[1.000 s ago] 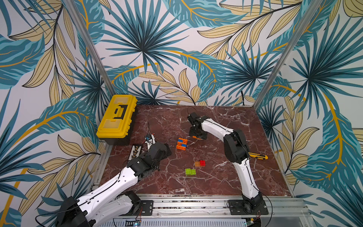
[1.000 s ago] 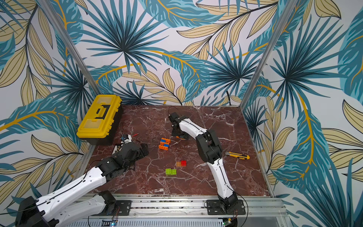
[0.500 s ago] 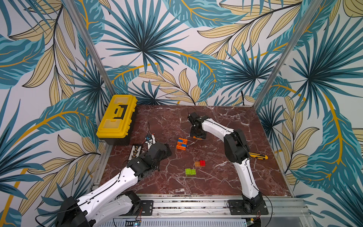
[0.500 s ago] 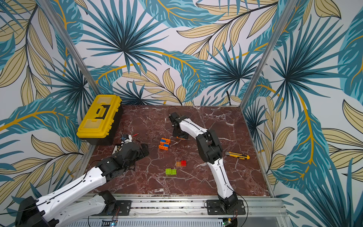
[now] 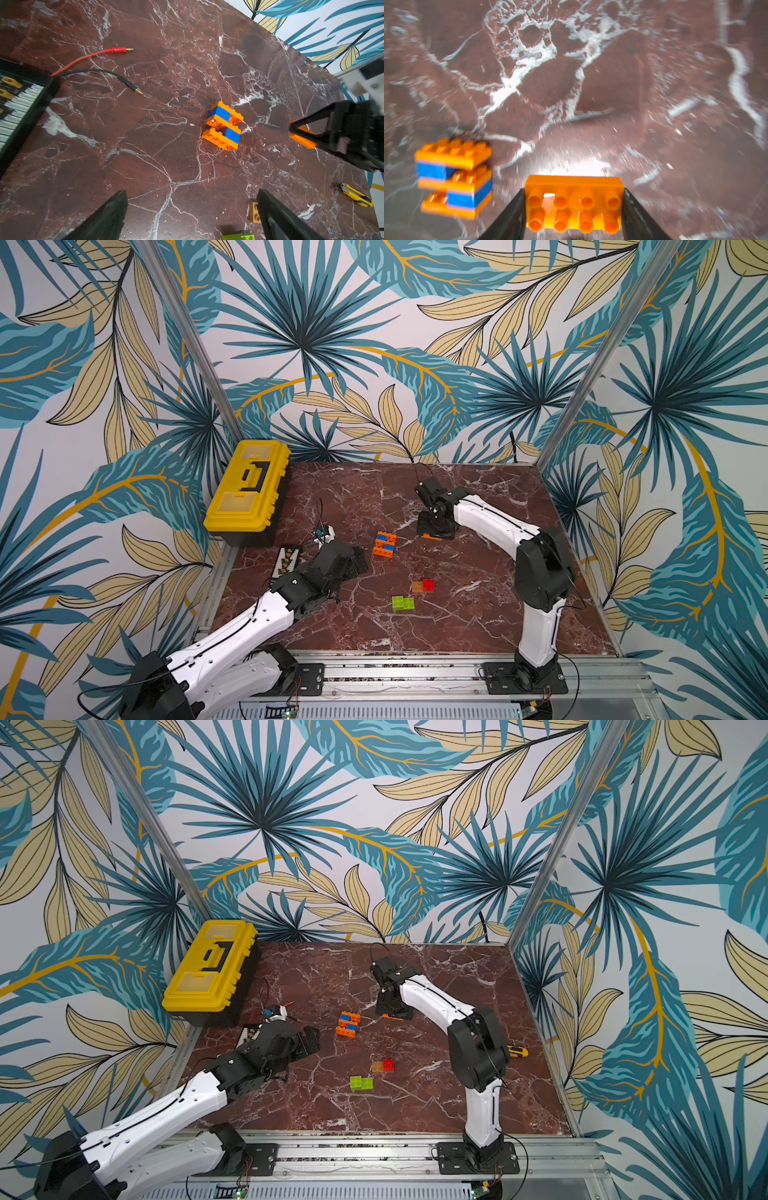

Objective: Assemble the number 5 with lego
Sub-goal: Pick up the lego brick from the center of the board, then assemble the lego brick with the lego brick.

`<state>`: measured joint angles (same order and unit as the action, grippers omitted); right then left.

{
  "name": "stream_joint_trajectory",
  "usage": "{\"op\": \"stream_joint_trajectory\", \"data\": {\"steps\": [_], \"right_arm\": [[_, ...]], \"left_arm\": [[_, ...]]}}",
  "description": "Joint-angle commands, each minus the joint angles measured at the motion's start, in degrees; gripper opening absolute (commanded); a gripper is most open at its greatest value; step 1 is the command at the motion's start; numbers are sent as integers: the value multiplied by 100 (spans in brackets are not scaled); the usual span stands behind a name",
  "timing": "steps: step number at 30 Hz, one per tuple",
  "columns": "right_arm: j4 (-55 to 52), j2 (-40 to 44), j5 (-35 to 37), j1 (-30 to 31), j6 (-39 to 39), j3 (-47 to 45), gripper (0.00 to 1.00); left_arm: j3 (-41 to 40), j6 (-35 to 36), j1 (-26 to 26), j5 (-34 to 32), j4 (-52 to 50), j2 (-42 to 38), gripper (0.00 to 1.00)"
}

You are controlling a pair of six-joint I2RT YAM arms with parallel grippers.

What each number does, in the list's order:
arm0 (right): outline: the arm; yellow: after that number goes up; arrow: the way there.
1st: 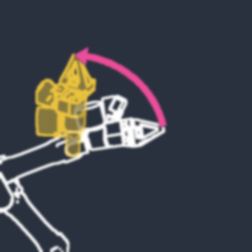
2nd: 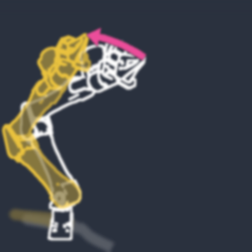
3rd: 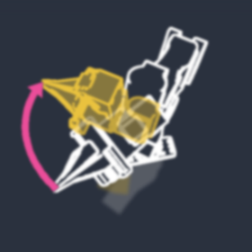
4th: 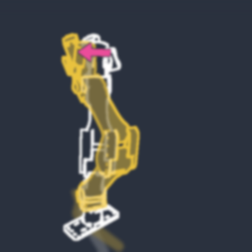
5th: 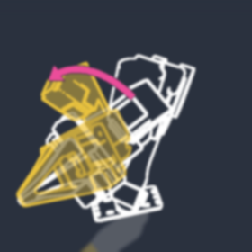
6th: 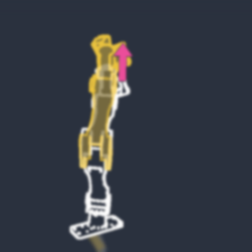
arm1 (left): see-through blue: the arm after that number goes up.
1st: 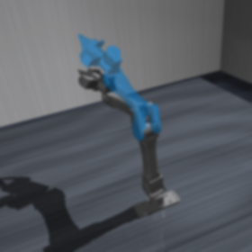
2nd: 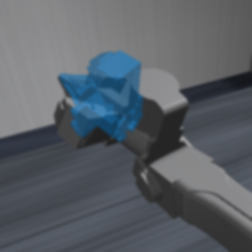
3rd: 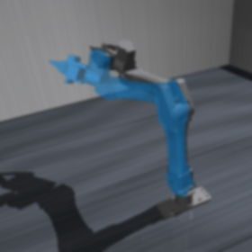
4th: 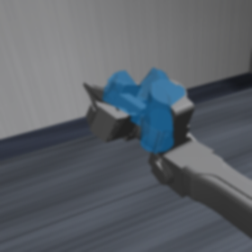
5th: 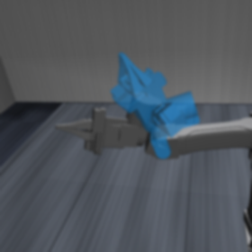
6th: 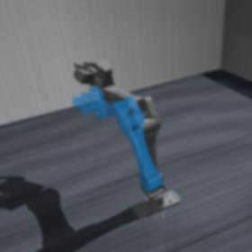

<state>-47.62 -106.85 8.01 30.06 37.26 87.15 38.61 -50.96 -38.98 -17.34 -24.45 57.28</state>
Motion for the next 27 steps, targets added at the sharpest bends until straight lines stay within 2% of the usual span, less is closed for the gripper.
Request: {"op": "stream_joint_trajectory", "data": {"steps": [1,5,11,27], "right_arm": [[265,591,-198,183,202,-789,59],[493,1338,-268,454,513,-1708,59],[601,2091,-228,832,923,-2498,59],[364,2741,-41,1553,1472,-2906,59]], "left_arm": [[-209,65,32,330,369,39,100],[-372,-51,40,692,777,156,100],[-363,-219,47,846,791,389,100],[-618,-433,48,1365,1081,469,100]]}}
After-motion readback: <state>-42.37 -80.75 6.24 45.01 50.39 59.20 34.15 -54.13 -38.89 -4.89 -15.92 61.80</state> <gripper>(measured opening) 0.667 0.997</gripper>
